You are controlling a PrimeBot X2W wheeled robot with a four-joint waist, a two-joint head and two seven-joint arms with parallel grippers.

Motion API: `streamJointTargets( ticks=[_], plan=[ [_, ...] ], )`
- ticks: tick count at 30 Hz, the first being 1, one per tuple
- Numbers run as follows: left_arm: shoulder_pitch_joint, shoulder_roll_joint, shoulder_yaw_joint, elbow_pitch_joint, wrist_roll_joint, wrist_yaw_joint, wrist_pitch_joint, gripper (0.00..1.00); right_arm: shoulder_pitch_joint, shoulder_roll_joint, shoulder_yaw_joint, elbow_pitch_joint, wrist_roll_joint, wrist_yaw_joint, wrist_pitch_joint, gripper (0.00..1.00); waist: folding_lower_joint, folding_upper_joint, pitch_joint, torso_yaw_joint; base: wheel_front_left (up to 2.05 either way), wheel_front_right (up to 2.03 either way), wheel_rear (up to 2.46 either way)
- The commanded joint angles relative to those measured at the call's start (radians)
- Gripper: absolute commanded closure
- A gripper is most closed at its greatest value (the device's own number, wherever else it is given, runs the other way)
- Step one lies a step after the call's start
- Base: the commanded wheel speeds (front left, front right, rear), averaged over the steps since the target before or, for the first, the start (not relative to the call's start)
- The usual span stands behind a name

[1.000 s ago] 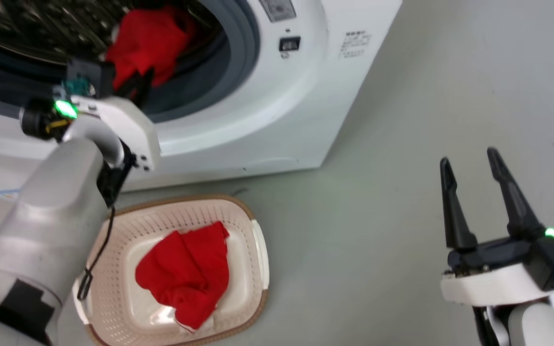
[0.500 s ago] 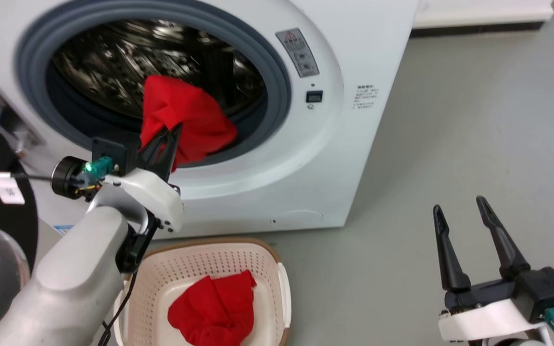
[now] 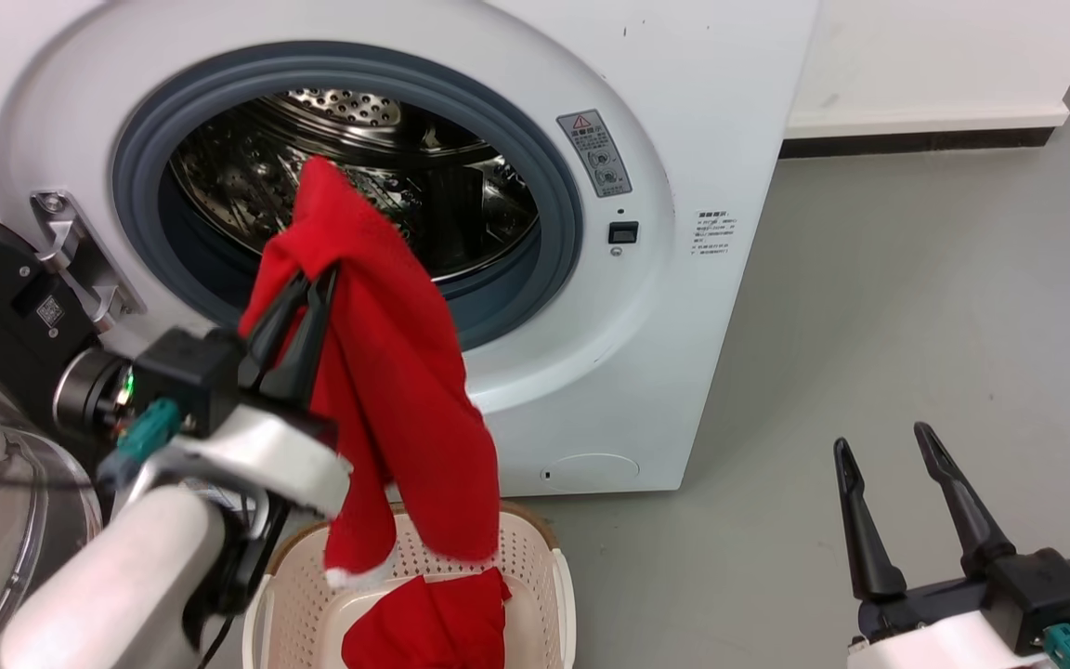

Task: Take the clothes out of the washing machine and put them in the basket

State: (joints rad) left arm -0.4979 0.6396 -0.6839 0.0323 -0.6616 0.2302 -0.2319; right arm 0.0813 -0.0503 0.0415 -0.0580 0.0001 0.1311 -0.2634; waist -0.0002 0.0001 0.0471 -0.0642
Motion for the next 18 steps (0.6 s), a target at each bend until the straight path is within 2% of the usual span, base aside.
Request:
streamJointTargets(
  ticks=[1,9,14,18],
  plan=[
    [0.02,0.009,0.002,-0.018,0.009,0.011,0.001,1.0,0.011,0.0,-0.002,0.003,0.003,-0.001,-0.002,0.0,0.0002,-0.0001,-0.002,0.0,0.0,0.0,0.0],
    [0.143,0.056,0.002,-0.182,0.001,0.1,0.022,1.0,0.011,0.0,-0.017,0.001,0.005,-0.001,-0.002,0.0,0.0002,-0.0001,0.019,0.017,0.0,0.0,0.0],
    [0.186,0.026,-0.027,-0.161,-0.01,0.102,0.016,1.0,-0.014,0.0,-0.018,-0.002,0.006,-0.001,-0.002,0.0,0.0002,-0.0001,0.051,0.019,0.0,0.0,0.0],
    [0.216,-0.012,-0.055,-0.105,-0.03,0.079,0.006,1.0,-0.032,0.0,-0.021,-0.005,0.004,-0.001,-0.002,0.0,0.0002,-0.0001,0.087,0.018,0.0,0.0,0.0]
  ],
)
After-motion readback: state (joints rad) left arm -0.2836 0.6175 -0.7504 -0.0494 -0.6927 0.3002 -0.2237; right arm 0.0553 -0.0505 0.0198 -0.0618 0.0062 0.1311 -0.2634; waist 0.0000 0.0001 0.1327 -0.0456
